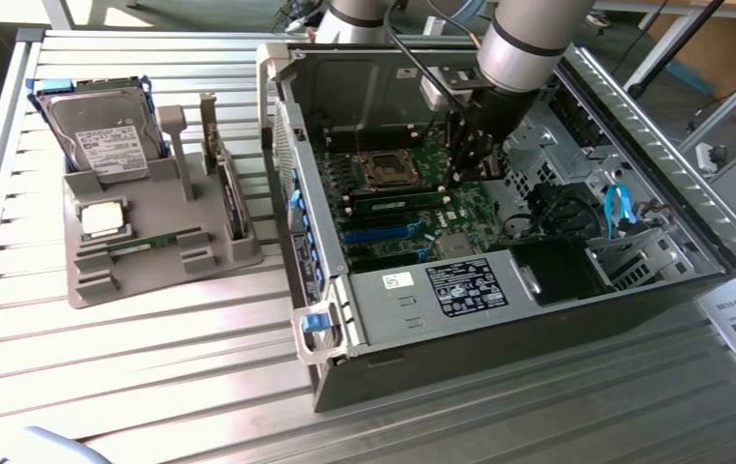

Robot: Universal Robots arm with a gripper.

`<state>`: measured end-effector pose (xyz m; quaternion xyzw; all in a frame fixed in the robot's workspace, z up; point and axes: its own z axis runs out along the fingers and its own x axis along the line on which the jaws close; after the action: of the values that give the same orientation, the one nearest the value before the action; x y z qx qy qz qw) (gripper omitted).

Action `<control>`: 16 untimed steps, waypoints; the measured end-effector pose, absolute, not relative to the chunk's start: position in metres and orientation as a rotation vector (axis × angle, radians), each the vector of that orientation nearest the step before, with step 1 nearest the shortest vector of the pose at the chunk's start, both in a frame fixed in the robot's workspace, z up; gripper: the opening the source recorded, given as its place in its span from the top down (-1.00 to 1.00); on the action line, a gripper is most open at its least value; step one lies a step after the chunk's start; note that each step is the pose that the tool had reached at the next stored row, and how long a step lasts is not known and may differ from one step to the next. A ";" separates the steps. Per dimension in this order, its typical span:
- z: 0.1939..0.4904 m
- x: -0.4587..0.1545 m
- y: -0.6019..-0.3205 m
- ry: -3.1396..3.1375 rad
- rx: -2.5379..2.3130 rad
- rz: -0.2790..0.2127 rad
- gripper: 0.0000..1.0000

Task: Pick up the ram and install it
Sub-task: 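Press down the ram until it locks into place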

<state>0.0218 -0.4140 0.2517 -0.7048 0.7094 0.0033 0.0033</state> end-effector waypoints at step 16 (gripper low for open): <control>0.242 0.022 -0.414 2.224 -2.209 0.010 0.80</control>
<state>0.0218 -0.4139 0.2424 -0.7048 0.7094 0.0032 0.0035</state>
